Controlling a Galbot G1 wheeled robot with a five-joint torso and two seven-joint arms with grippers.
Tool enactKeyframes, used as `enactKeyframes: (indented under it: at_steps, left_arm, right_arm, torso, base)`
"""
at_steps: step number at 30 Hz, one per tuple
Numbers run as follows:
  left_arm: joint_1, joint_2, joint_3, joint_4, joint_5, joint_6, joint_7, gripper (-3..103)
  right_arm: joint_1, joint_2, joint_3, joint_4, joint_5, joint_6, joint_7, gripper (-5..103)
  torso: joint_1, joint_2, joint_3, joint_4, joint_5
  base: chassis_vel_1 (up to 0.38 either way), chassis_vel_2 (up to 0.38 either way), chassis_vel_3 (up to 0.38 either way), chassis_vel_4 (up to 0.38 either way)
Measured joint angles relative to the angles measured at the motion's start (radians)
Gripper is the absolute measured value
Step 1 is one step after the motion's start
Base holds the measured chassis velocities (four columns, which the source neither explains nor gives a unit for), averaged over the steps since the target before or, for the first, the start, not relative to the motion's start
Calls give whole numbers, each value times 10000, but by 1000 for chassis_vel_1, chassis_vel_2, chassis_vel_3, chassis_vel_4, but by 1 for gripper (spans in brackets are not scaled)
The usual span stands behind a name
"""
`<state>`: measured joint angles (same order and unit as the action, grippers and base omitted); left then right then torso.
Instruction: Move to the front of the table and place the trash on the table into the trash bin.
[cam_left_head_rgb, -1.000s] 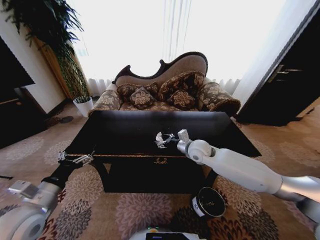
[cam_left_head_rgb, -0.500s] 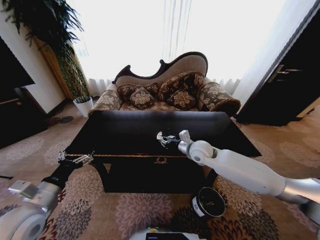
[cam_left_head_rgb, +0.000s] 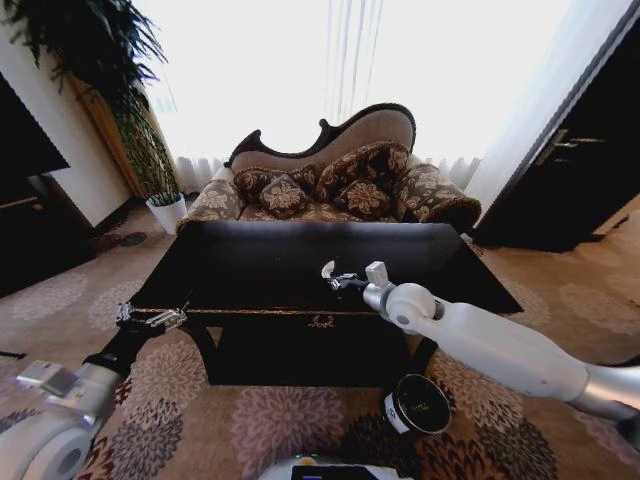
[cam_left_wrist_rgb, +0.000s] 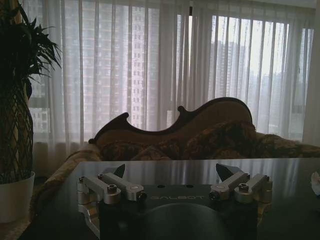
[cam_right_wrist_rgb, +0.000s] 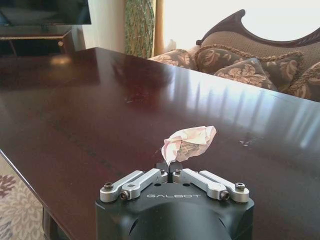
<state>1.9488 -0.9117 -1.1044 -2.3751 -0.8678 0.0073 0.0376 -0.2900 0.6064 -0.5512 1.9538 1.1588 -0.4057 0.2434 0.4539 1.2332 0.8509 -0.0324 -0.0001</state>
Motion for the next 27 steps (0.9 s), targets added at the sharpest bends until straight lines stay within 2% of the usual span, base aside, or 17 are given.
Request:
enactKeyframes:
  at_steps: [4,7,9,10,11,12,13,14,16,18,20,21,25,27]
  left_arm:
    - [0,0,0,0,0,0,0,100]
    - [0,0,0,0,0,1,-1,100]
    - [0,0,0,0,0,0,0,100]
    - [0,0,0,0,0,1,-1,100]
    - [0,0,0,0,0,1,0,100]
    - [0,0,0,-1,0,1,0,100]
    - [0,0,0,-1,0,1,0,100]
    - [0,0,0,1,0,1,0,100]
    - [0,0,0,0,0,1,0,100]
    - [0,0,0,0,0,1,0,100]
    - [0,0,0,0,0,1,0,100]
    - [0,0,0,0,0,1,0,100]
    - [0,0,0,-1,0,1,0,100]
    - [0,0,0,0,0,2,0,100]
  right_arm:
    - [-766,-246,773,252,-85,20,-16,0]
    - [-2329,-550,2294,427,-1113,336,-368,0]
    - [-2429,-567,2398,447,-1153,352,-385,0]
    - [-3257,-689,3357,630,-1383,457,-493,0]
    - [-3876,-732,4124,788,-1562,555,-569,0]
    - [-4381,-738,4703,895,-1709,629,-633,0]
    - [-4381,-738,4703,895,-1709,629,-633,0]
    - [-5058,-697,5347,1004,-1920,707,-716,0]
    - [-6356,-326,6593,1197,-2430,888,-837,0]
    - [-6679,-186,6944,1266,-2499,913,-852,0]
    - [-7563,259,8041,1508,-2718,1064,-871,0]
    - [-7563,259,8041,1508,-2718,1064,-871,0]
    - [-8861,980,9323,1830,-3643,1536,-1076,0]
    - [-9186,1189,9568,1953,-3781,1599,-1101,0]
  torso:
    - [0,0,0,0,-1]
    - [0,0,-1,-1,0]
    - [0,0,-1,-1,1]
    - [0,0,-1,-6,2]
    - [0,0,0,1,2]
    - [1,0,-1,1,-3]
    - [1,0,-1,1,-3]
    - [1,0,-1,0,-7]
    - [1,0,-1,-4,3]
    - [0,0,-1,-4,3]
    - [0,0,-2,-1,0]
    - [0,0,-2,-1,0]
    - [1,0,-2,0,-4]
    - [0,0,-1,-1,-1]
  base:
    - [0,0,0,0]
    - [0,0,0,0]
    - [0,0,0,0]
    - [0,0,0,0]
    - [0,0,0,0]
    - [0,0,0,0]
    - [0,0,0,0]
    - [0,0,0,0]
    - [0,0,0,0]
    - [0,0,0,0]
    - [0,0,0,0]
    - [0,0,0,0]
    - [0,0,0,0]
    - [0,0,0,0]
